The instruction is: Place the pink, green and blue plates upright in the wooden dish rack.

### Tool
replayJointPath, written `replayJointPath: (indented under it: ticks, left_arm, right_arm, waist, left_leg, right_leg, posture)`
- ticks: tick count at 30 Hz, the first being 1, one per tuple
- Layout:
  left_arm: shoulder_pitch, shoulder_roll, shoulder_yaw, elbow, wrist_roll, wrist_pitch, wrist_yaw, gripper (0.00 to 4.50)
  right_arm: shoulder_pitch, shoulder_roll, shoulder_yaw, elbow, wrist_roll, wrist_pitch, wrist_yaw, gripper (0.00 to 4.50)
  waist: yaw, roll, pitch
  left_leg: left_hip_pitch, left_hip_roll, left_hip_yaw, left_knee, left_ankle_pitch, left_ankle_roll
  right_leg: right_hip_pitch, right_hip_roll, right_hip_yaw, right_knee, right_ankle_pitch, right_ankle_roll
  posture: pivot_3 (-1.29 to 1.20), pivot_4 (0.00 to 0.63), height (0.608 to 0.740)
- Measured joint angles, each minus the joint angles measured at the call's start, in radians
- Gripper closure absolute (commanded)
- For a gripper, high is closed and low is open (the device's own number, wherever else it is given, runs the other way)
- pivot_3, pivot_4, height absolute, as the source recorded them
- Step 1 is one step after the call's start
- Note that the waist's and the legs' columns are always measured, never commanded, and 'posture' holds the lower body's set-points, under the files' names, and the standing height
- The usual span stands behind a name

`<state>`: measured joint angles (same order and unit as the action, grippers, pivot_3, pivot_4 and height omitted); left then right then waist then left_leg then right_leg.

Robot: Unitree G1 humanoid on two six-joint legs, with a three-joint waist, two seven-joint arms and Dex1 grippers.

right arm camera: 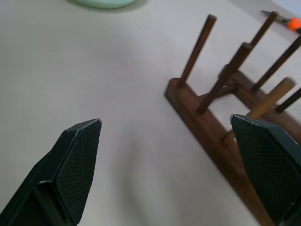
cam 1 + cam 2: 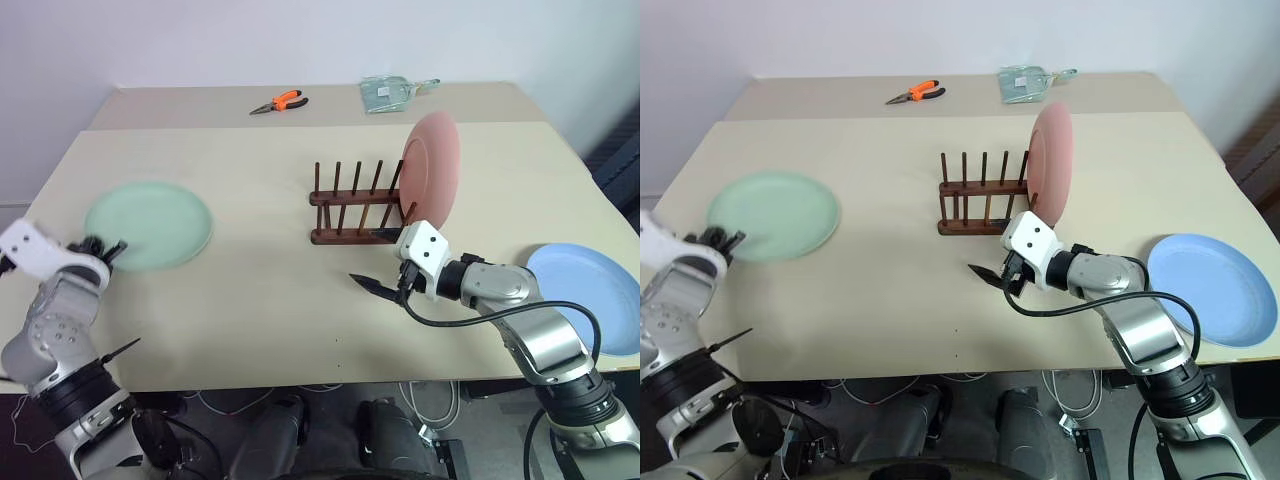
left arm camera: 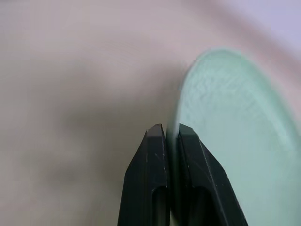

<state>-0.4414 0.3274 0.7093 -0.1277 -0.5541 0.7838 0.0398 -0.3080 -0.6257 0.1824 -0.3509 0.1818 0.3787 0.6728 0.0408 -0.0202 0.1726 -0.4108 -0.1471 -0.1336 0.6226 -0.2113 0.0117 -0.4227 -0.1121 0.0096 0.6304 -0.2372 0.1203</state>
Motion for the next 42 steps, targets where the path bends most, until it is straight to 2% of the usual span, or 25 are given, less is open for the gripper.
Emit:
replayJointPath:
  ticks: [5,8,12,15,18,23,25,27,31,34,36,39,42]
  left_arm:
    - [-0.146,0.041,-0.196,-0.077,0.0,-0.015,-0.067,4.41]
    - [-0.228,0.041,-0.327,-0.106,0.015,-0.01,-0.085,4.41]
    - [-0.283,-0.007,-0.434,-0.128,0.022,-0.002,-0.084,4.41]
    - [-0.291,-0.052,-0.487,-0.145,0.018,0.016,-0.078,4.41]
    - [-0.303,-0.088,-0.496,-0.152,0.006,0.036,-0.059,4.48]
    - [-0.303,-0.097,-0.499,-0.188,-0.008,0.061,-0.057,4.48]
    - [-0.303,-0.102,-0.488,-0.19,-0.018,0.062,-0.057,3.74]
    - [-0.303,-0.122,-0.469,-0.19,-0.046,0.061,-0.058,3.0]
    - [-0.309,-0.132,-0.44,-0.18,-0.056,0.019,-0.042,0.96]
    - [-0.379,-0.126,-0.352,-0.115,-0.041,-0.074,0.014,0.96]
    - [-0.396,-0.064,-0.313,-0.087,-0.004,-0.151,0.021,0.96]
    - [-0.322,0.067,-0.33,-0.051,0.106,-0.255,-0.041,0.96]
    - [-0.2,0.121,-0.357,-0.031,0.16,-0.325,-0.123,0.96]
  right_arm:
    - [-0.069,0.037,0.028,-0.03,-0.062,-0.057,-0.01,0.0]
    - [-0.17,0.078,0.053,-0.022,-0.125,-0.094,-0.035,0.0]
    - [-0.303,0.099,0.114,0.04,-0.252,-0.185,-0.059,0.0]
    - [-0.341,0.102,0.155,0.123,-0.351,-0.249,-0.078,0.0]
    - [-0.342,0.098,0.177,0.186,-0.418,-0.298,-0.08,0.83]
    - [-0.341,0.095,0.181,0.222,-0.493,-0.349,-0.093,3.29]
    - [-0.337,0.093,0.182,0.222,-0.513,-0.368,-0.092,4.46]
    - [-0.329,0.098,0.194,0.22,-0.524,-0.391,-0.094,4.5]
    - [-0.307,0.101,0.177,0.228,-0.536,-0.404,-0.112,4.5]
    - [-0.263,0.133,0.143,0.213,-0.503,-0.406,-0.121,4.5]
    - [-0.232,0.148,0.122,0.189,-0.474,-0.406,-0.122,4.5]
    - [-0.191,0.161,0.075,0.156,-0.431,-0.405,-0.128,4.5]
    - [-0.17,0.206,0.031,0.115,-0.357,-0.377,-0.132,4.5]
  waist:
    - [-0.008,0.0,0.0]
    - [-0.014,0.0,0.0]
    - [-0.028,0.0,0.0]
    - [-0.03,0.0,0.0]
    - [-0.031,0.0,0.0]
    - [-0.031,0.0,0.0]
    - [-0.03,-0.001,0.001]
    - [-0.03,0.0,0.001]
    - [-0.029,-0.001,0.001]
    - [-0.031,-0.001,0.001]
    - [-0.035,-0.001,0.001]
    - [-0.036,-0.001,0.001]
    - [-0.032,0.0,0.0]
  left_leg:
    - [0.0,0.0,0.001,-0.001,0.0,-0.001]
    - [0.0,0.0,0.001,-0.001,0.001,-0.002]
    - [0.0,0.0,0.0,-0.001,0.003,-0.005]
    - [0.0,0.0,0.0,-0.001,0.005,-0.006]
    - [0.0,0.001,0.0,-0.001,0.005,-0.006]
    - [0.0,0.001,0.0,-0.001,0.005,-0.007]
    - [0.0,0.001,0.0,-0.001,0.005,-0.007]
    - [0.0,0.001,0.0,-0.001,0.005,-0.007]
    - [0.0,0.001,0.0,-0.001,0.005,-0.007]
    - [0.0,0.002,0.0,-0.001,0.005,-0.008]
    - [0.0,0.003,0.001,-0.001,0.005,-0.009]
    - [0.0,0.003,0.001,-0.002,0.005,-0.009]
    - [0.001,0.003,0.001,-0.002,0.005,-0.009]
  right_leg:
    - [-0.001,0.001,0.001,0.001,0.0,0.0]
    - [-0.002,0.001,0.001,0.001,0.0,0.0]
    - [-0.002,0.003,0.001,0.001,0.0,0.0]
    - [-0.002,0.004,0.002,0.001,0.0,0.0]
    - [-0.002,0.004,0.002,0.002,0.0,0.0]
    - [-0.003,0.006,0.003,0.002,0.0,0.0]
    - [-0.003,0.006,0.003,0.002,0.0,0.0]
    - [-0.003,0.006,0.003,0.002,0.0,0.0]
    - [-0.003,0.006,0.004,0.002,0.0,0.0]
    - [-0.003,0.008,0.004,0.002,0.001,0.0]
    - [-0.003,0.008,0.005,0.002,0.001,0.0]
    - [-0.004,0.009,0.005,0.002,0.001,-0.001]
    - [-0.004,0.009,0.006,0.002,0.001,-0.002]
  posture:
    - [0.0,0.15,0.72]
    - [0.0,0.15,0.72]
    - [0.0,0.15,0.72]
    - [0.0,0.15,0.72]
    - [0.0,0.15,0.72]
    - [0.0,0.15,0.72]
    - [0.0,0.15,0.72]
    - [0.0,0.15,0.72]
    - [0.0,0.15,0.72]
    - [0.0,0.15,0.72]
    - [0.0,0.15,0.72]
    - [0.0,0.15,0.72]
    - [0.0,0.15,0.72]
